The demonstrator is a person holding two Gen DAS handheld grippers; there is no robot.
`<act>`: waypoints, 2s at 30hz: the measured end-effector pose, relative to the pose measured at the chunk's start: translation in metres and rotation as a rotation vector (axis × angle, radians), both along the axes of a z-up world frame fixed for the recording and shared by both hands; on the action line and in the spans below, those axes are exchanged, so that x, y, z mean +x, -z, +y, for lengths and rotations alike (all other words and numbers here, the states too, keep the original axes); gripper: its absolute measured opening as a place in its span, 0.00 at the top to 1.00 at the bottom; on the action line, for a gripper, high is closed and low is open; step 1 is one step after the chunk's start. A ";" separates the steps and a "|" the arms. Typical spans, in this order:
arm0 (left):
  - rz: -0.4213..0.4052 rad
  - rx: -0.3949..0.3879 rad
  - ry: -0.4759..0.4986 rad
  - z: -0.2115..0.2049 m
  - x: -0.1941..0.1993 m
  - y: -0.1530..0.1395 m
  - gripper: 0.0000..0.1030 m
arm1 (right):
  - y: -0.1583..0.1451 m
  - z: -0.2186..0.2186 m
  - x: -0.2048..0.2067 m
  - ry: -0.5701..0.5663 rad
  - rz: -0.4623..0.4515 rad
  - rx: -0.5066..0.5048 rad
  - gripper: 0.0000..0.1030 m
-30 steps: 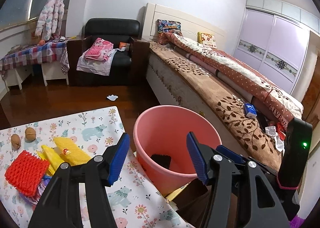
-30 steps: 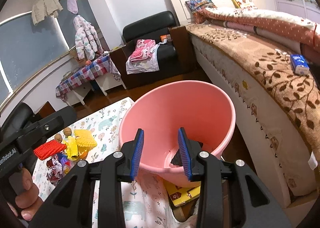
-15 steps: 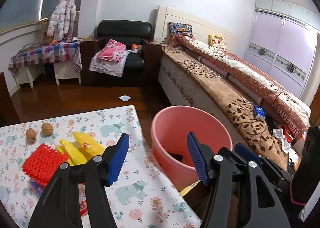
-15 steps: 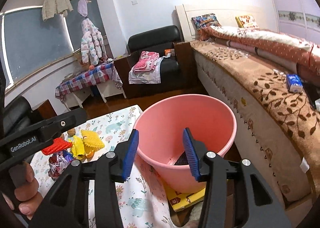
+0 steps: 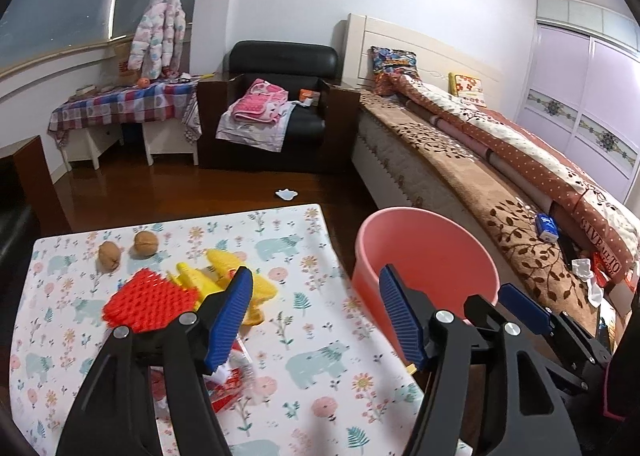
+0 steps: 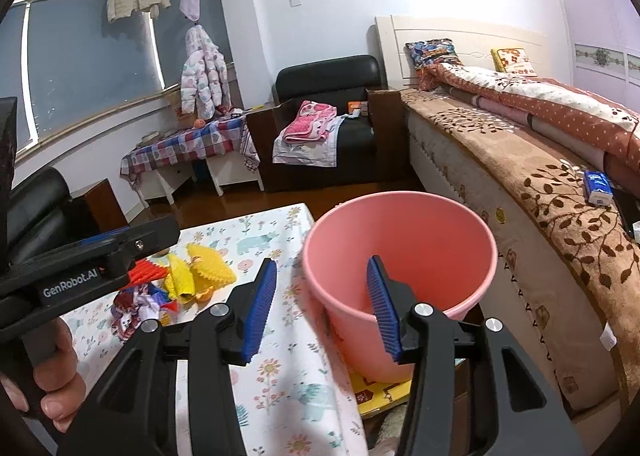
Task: Collect trash
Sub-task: 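Move both tools back over the trash pile on the table, then grasp the red foam net with the left tool while the right tool grasps the yellow foam net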
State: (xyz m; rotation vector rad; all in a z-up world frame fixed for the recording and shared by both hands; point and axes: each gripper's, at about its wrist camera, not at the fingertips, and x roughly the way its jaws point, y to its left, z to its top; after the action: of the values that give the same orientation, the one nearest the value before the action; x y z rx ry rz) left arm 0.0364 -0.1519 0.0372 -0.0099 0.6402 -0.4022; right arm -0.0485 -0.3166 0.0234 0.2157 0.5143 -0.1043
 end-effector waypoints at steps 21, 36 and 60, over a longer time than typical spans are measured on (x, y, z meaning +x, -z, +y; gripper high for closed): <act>-0.040 -0.043 -0.202 0.125 -0.008 0.004 0.37 | 0.009 0.040 0.001 -0.080 0.016 -0.013 0.53; 0.082 -0.121 -0.199 0.160 -0.003 0.034 0.38 | 0.028 0.076 0.017 -0.219 0.090 -0.040 0.53; 0.099 -0.141 -0.180 0.136 0.028 0.031 0.90 | 0.031 0.082 0.081 -0.301 0.142 0.077 0.53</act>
State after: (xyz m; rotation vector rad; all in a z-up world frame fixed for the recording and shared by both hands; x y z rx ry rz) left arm 0.0642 -0.0163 0.0060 -0.2212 0.7011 -0.2727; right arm 0.0328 -0.2343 -0.0076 0.2047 0.6873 0.1950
